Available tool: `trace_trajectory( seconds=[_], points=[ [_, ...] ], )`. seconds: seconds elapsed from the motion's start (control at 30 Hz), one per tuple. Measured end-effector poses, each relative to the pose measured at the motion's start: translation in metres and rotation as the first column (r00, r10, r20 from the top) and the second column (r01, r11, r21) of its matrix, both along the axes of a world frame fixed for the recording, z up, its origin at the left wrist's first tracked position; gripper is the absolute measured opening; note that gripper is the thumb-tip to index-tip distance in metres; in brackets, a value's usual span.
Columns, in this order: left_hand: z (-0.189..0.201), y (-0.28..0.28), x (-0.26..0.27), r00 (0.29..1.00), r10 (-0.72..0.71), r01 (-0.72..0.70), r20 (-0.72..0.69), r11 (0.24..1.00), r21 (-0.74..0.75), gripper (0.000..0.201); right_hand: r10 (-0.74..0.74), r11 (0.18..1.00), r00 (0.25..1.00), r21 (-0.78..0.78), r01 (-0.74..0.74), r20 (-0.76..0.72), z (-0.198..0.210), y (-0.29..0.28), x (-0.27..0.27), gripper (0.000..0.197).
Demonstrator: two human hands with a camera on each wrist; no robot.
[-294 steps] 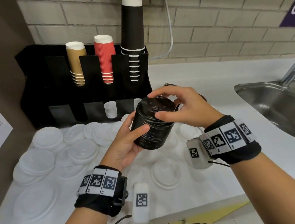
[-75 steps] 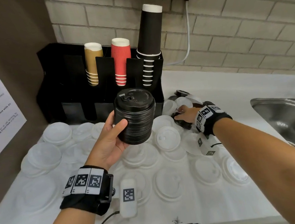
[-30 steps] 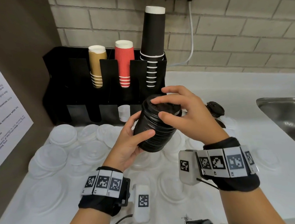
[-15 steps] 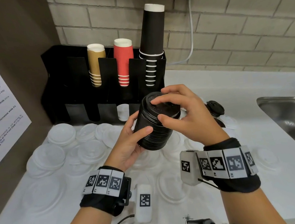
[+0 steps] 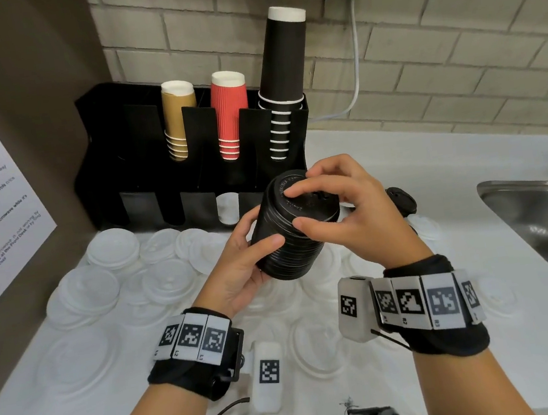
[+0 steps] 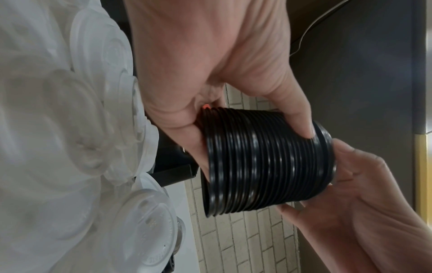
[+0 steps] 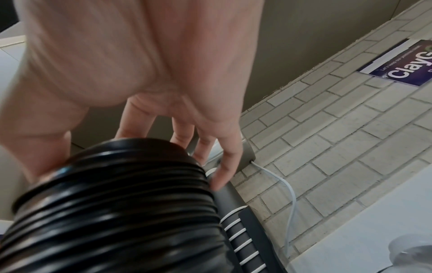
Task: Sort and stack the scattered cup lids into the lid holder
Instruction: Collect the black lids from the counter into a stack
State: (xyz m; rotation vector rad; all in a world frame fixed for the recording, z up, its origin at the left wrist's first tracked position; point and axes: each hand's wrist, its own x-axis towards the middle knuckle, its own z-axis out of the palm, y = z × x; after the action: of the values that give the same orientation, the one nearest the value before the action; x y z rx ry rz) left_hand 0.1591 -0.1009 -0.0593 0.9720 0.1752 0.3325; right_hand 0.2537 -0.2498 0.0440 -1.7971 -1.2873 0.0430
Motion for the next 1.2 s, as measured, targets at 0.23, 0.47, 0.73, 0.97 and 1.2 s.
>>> trace_trajectory(
  seconds=[0.23,0.47,0.73,0.97,1.2],
  points=[
    [0.001,0.000,-0.002,1.000,-0.026,0.026,0.017,1.000,0.017,0.076,0.010,1.000,0.998,0.013,-0.009,-0.054,0.001,0.001,0.003,0.031],
    [0.003,0.000,-0.002,1.000,-0.010,0.010,0.026,1.000,-0.005,0.100,0.050,0.998,0.998,-0.040,-0.051,-0.039,0.006,0.001,0.007,0.038],
    [0.008,0.011,-0.004,0.996,0.076,-0.073,0.053,0.996,-0.057,0.073,-0.489,0.759,0.872,-0.502,0.414,-0.020,0.017,-0.033,0.115,0.027],
    [0.010,0.013,-0.007,0.995,0.088,-0.086,0.054,0.996,-0.036,0.075,-0.303,0.191,0.906,-0.912,0.362,0.296,-0.058,-0.035,0.171,0.077],
    [0.010,0.014,-0.011,0.996,0.078,-0.078,0.035,0.997,-0.011,0.103,-0.311,0.281,0.889,-0.862,0.423,0.335,-0.073,-0.039,0.179,0.075]
  ],
)
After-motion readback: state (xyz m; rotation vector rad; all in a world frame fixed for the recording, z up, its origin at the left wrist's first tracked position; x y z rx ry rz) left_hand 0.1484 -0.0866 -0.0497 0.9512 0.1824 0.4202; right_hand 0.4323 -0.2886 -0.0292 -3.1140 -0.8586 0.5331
